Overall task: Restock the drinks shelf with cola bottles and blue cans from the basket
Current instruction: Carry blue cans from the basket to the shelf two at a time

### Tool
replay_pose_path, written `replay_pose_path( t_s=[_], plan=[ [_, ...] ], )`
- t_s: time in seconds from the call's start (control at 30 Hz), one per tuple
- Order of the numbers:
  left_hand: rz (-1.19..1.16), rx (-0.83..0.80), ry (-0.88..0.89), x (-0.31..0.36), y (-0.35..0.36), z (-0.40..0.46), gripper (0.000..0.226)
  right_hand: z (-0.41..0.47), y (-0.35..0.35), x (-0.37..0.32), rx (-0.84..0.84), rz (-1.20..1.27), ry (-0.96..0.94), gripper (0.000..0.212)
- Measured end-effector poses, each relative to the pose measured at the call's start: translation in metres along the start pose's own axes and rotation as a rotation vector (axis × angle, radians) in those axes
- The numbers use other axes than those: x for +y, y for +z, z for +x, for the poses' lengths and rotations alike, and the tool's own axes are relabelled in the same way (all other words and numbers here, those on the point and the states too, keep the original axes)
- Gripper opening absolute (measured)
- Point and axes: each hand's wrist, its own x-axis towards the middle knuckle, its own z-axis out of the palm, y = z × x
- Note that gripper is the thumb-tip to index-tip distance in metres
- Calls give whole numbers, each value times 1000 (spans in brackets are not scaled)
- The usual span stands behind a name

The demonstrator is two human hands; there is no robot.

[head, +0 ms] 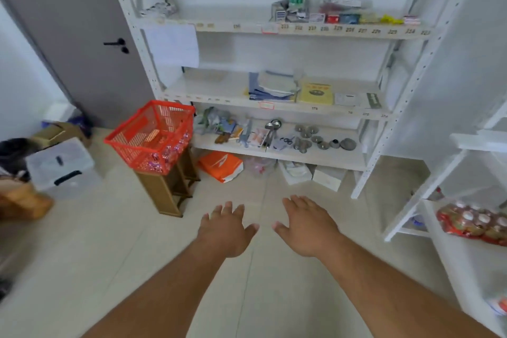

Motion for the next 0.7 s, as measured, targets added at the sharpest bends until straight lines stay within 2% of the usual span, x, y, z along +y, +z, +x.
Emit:
replay_pose_path(
  t_s=[0.23,0.7],
  plan=[
    [-126,3,-151,-67,-8,28,80,68,-9,-58,-44,-51,-143,80],
    [-153,68,-307,-95,-75,132,79,232,-40,-61,-100,-96,-311,80]
  ],
)
